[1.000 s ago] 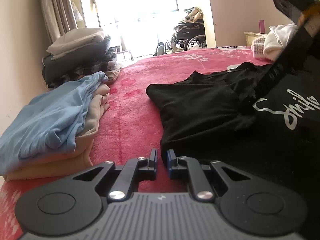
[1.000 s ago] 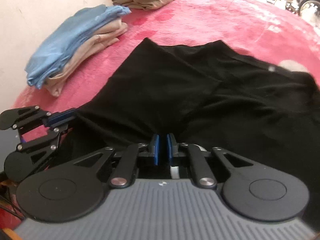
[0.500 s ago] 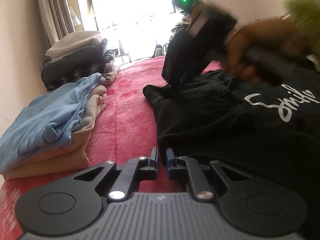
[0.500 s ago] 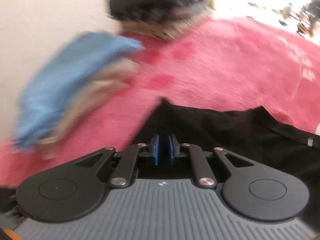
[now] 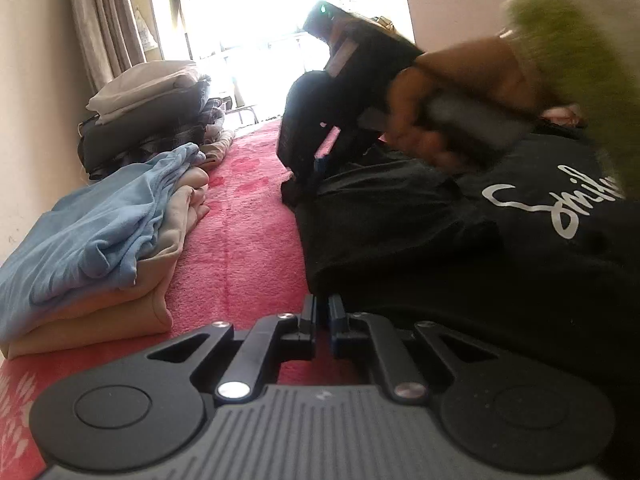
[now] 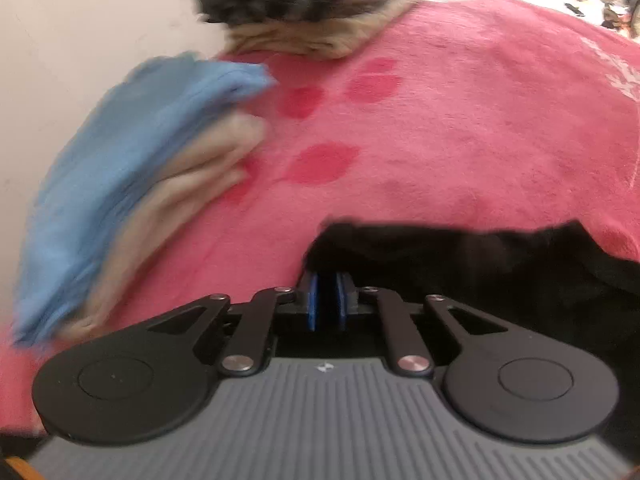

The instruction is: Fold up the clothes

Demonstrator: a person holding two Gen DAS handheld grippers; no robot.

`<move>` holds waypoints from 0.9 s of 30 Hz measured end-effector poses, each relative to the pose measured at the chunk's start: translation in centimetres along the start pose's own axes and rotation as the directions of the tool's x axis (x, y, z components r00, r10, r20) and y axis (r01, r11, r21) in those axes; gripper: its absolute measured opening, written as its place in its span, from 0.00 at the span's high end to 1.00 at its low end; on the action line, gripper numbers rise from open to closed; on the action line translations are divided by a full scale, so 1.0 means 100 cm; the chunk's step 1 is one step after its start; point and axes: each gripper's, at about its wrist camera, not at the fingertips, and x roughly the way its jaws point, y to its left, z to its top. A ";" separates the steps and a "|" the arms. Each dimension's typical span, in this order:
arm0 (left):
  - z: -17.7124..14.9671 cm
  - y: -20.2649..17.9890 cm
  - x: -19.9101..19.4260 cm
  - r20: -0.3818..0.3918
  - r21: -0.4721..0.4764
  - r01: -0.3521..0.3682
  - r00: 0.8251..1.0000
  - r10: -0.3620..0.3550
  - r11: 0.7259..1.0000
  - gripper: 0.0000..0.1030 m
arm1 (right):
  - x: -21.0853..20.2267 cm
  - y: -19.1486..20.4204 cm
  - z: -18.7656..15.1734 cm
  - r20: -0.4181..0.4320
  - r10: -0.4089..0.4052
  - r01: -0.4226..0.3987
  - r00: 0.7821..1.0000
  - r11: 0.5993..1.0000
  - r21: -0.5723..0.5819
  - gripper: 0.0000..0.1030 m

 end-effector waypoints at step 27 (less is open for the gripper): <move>0.040 0.042 -0.027 -0.050 -0.160 -0.108 0.994 0.101 0.981 0.31 | -0.424 -0.175 -0.276 0.290 -0.515 0.043 0.807 0.541 0.840 0.66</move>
